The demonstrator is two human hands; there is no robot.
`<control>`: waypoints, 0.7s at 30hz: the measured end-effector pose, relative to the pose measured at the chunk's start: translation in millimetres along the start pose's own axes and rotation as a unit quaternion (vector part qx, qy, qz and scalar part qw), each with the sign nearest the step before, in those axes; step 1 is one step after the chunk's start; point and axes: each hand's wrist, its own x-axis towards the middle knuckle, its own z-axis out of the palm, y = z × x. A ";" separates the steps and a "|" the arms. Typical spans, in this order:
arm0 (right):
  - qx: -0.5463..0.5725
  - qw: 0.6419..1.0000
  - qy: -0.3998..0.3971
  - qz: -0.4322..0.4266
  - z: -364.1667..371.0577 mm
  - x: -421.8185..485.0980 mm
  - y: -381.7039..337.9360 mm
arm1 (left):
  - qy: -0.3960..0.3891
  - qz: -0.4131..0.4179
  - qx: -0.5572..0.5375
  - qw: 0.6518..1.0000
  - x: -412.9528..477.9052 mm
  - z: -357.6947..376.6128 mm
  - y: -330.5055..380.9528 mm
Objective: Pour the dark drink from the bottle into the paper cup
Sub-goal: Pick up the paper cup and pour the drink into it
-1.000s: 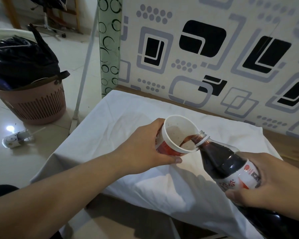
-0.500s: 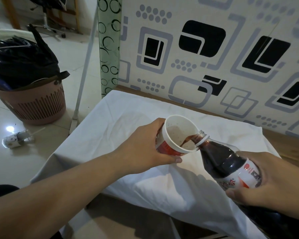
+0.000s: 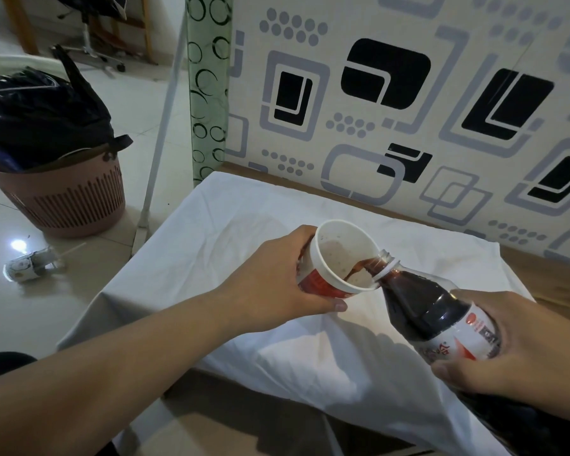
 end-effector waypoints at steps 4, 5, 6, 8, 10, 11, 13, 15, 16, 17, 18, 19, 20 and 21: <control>0.009 1.000 0.000 0.002 0.4 0.8 -0.1 | -0.001 -0.001 0.000 1.000 0.2 -0.2 -0.4; 0.011 1.000 -0.002 0.003 0.3 0.6 -0.7 | -0.001 -0.001 0.000 1.000 0.3 -0.2 -0.4; 0.013 1.000 -0.003 0.006 0.4 0.3 -1.1 | -0.001 0.000 0.000 1.000 0.3 -0.1 -0.6; 0.015 1.000 -0.005 0.009 0.0 -0.5 -1.8 | 0.000 -0.001 0.002 1.000 0.3 0.3 -0.7; 0.016 1.000 -0.007 0.011 -0.5 -0.7 -2.0 | 0.002 -0.003 0.005 1.000 0.4 0.3 -1.0; 0.016 1.000 -0.008 0.010 -0.6 -0.7 -2.2 | 0.003 -0.003 0.006 1.000 0.4 0.2 -1.2; 0.015 1.000 -0.011 0.010 -0.6 -0.7 -2.6 | 0.005 -0.002 0.004 1.000 0.4 -0.2 -1.2; 0.012 1.000 -0.012 0.012 -0.9 -1.2 -2.9 | 0.006 0.000 0.001 1.000 0.5 -0.3 -1.1; 0.010 1.000 -0.012 0.014 -0.9 -1.5 -2.8 | 0.006 0.001 0.000 1.000 0.5 -0.2 -1.2; 0.008 1.000 -0.012 0.015 -1.0 -1.7 -2.7 | 0.007 0.001 -0.001 1.000 0.5 -0.2 -1.1; 0.007 1.000 -0.012 0.015 -0.9 -1.8 -2.4 | 0.007 0.002 -0.002 1.000 0.3 -0.1 -1.1; 0.006 1.000 -0.013 0.016 -1.0 -1.7 -2.1 | 0.007 0.003 -0.001 1.000 0.2 -0.1 -1.0; 0.006 1.000 -0.014 0.017 -1.0 -1.5 -2.2 | 0.007 0.002 0.000 1.000 0.2 0.0 -0.9; 0.005 1.000 -0.015 0.018 -1.1 -1.1 -2.0 | 0.006 0.002 0.001 1.000 0.2 0.1 -0.9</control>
